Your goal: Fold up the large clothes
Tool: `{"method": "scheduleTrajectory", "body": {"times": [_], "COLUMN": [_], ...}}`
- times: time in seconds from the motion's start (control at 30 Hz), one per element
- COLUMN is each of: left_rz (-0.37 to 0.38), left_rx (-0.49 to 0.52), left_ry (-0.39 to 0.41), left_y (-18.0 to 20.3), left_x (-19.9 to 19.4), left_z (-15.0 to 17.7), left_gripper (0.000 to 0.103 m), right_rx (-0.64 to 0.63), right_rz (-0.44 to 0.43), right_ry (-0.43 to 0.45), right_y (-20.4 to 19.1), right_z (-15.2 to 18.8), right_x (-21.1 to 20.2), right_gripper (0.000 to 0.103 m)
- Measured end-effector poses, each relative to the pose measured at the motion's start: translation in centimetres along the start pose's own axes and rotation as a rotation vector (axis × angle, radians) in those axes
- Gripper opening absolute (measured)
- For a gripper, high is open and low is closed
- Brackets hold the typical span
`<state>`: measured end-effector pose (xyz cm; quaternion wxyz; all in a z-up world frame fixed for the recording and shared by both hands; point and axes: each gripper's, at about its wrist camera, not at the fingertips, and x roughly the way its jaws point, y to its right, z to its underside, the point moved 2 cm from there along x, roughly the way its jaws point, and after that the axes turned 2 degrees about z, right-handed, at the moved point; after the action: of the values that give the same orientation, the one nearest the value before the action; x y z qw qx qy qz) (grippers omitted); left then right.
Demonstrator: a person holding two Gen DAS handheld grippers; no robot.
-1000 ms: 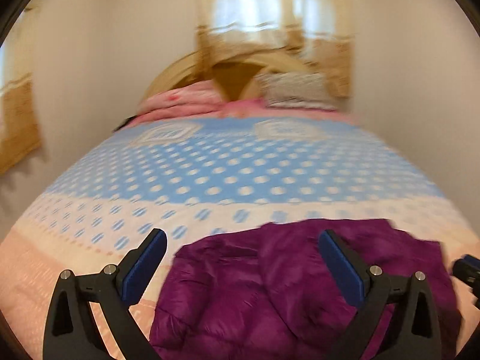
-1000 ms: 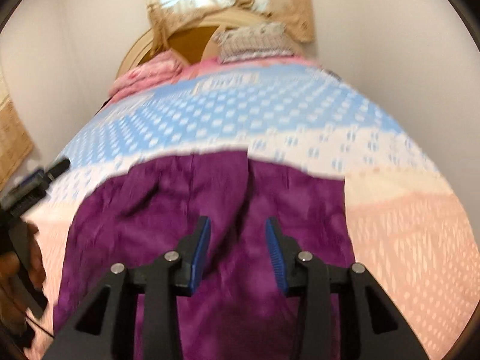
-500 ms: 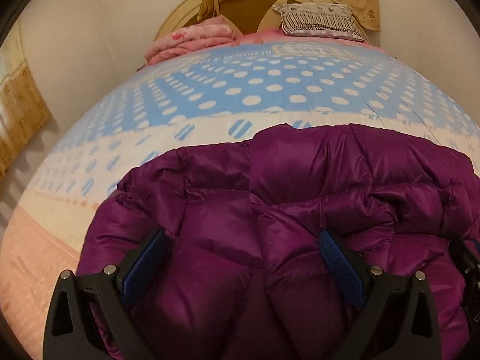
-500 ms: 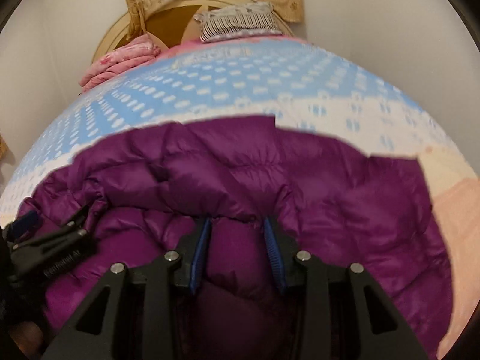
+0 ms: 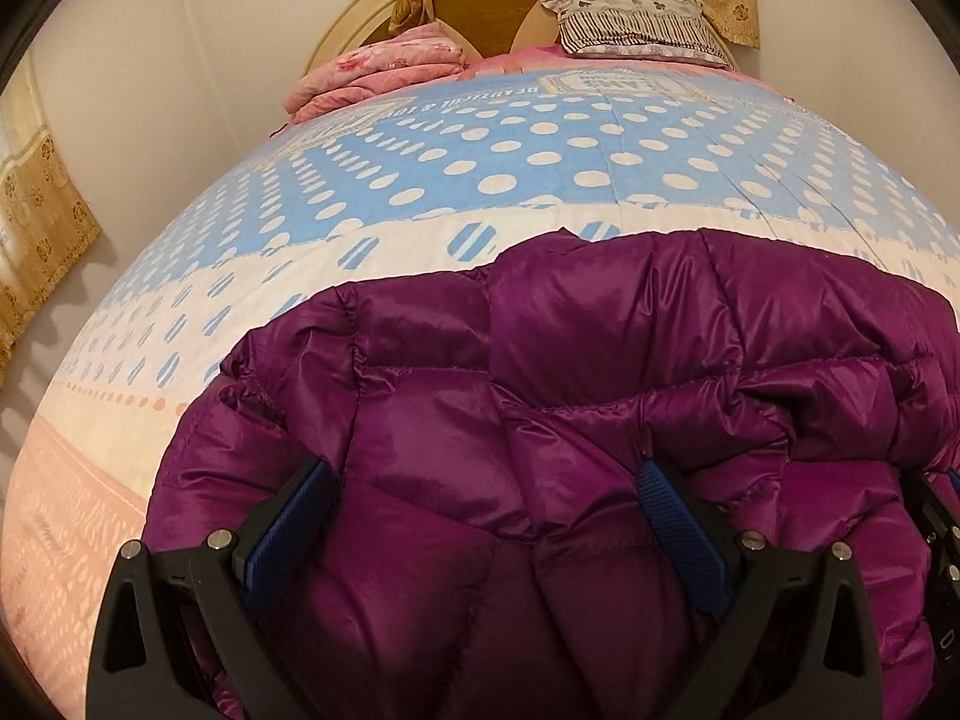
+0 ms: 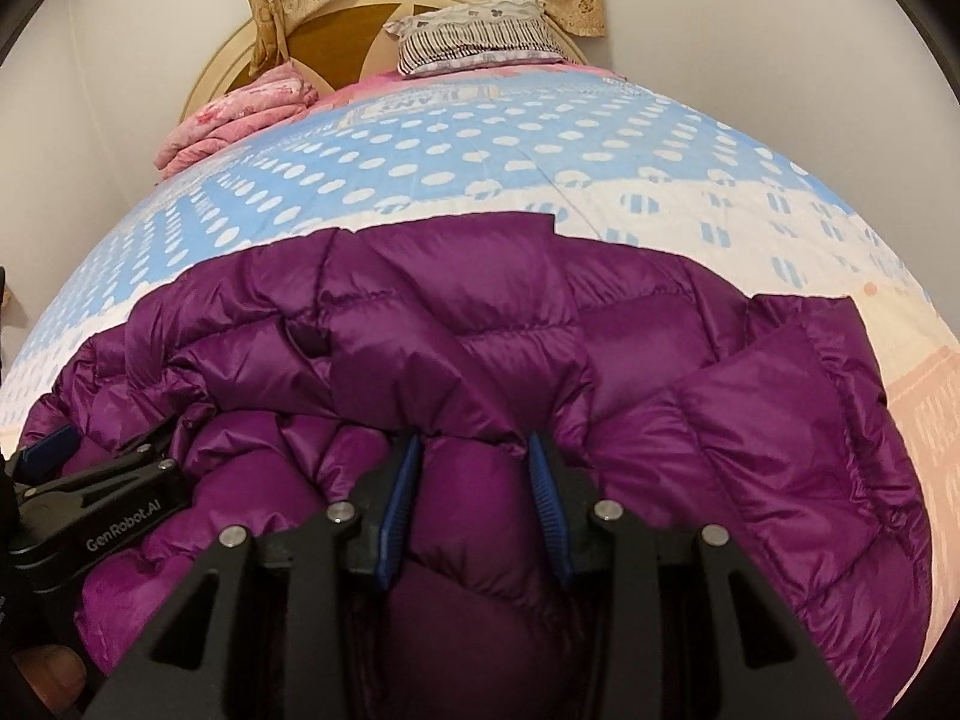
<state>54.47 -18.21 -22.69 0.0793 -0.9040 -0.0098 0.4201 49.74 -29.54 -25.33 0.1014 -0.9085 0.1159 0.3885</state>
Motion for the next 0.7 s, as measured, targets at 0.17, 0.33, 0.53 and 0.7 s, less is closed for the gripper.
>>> {"method": "scheduleTrajectory", "body": {"times": [0.17,0.33,0.53,0.7], "left_rz": [0.001,0.000,0.000,0.002], "left_rx": [0.000,0.000,0.000,-0.001], "left_ry": [0.000,0.000,-0.001,-0.001], "left_y": [-0.01,-0.02,0.01,-0.03], "left_x": [0.00,0.00,0.01,0.01], "left_z": [0.00,0.01,0.00,0.00], "left_gripper": [0.102,0.102,0.102,0.102], "right_rx": [-0.003,-0.008,-0.019,-0.021], "right_rz": [0.004,0.012,0.026,0.029], "right_ry": [0.000,-0.001,-0.004,-0.005], "right_y": [-0.08,-0.10,-0.22,-0.31], "right_z": [0.02,0.00,-0.03,-0.03], "right_x": [0.03,0.11,0.29,0.31], "right_gripper": [0.041,0.041,0.041,0.041]}}
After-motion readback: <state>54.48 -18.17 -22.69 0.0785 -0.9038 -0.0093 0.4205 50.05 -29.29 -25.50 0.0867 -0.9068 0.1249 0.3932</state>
